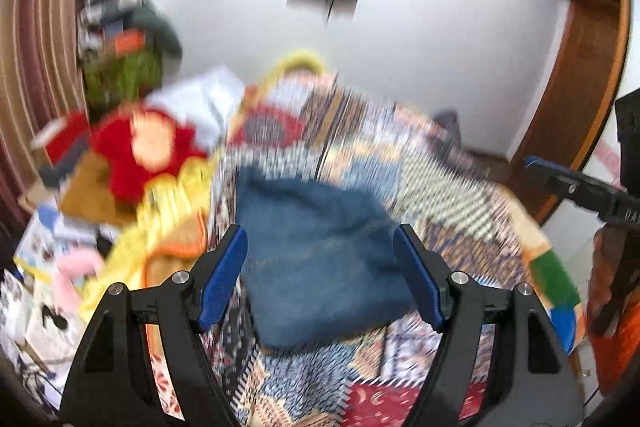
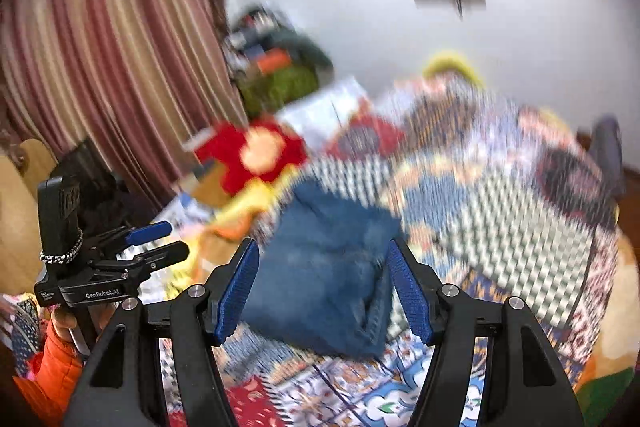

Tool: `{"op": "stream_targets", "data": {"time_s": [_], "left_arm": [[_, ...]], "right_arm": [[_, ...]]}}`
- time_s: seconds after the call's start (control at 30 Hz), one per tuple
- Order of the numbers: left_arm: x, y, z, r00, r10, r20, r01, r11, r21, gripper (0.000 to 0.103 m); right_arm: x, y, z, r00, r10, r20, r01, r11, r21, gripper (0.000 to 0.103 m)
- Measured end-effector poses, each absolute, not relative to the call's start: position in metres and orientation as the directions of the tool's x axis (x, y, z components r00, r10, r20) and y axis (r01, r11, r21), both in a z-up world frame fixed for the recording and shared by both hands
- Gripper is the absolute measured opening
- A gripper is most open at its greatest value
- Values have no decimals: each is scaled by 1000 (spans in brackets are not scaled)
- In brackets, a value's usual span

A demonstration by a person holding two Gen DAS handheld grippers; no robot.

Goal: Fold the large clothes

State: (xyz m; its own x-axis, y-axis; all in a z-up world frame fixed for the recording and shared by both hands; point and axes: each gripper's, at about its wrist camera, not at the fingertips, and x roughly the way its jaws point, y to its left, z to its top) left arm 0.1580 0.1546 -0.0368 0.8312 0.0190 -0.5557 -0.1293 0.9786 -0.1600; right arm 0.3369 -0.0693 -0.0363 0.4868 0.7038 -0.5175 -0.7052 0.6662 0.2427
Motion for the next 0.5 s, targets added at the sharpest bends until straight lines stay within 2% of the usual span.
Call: {"op": "stream_targets", "data": {"time_s": [0.23, 0.37, 0.5], "left_arm": [[90, 116, 30, 947, 84, -309, -123, 986, -110, 75], [60, 100, 42, 966, 148, -212, -165, 984, -66, 75], [38, 85, 43, 964, 220, -149, -225, 974, -18, 75]], "right_arm": [[250, -97, 24, 614, 740, -275, -729, 665, 163, 64], [209, -105, 36, 655, 729, -199, -720, 682, 130, 64], [183, -111, 34, 683, 709, -174, -700, 704, 119, 64]]}}
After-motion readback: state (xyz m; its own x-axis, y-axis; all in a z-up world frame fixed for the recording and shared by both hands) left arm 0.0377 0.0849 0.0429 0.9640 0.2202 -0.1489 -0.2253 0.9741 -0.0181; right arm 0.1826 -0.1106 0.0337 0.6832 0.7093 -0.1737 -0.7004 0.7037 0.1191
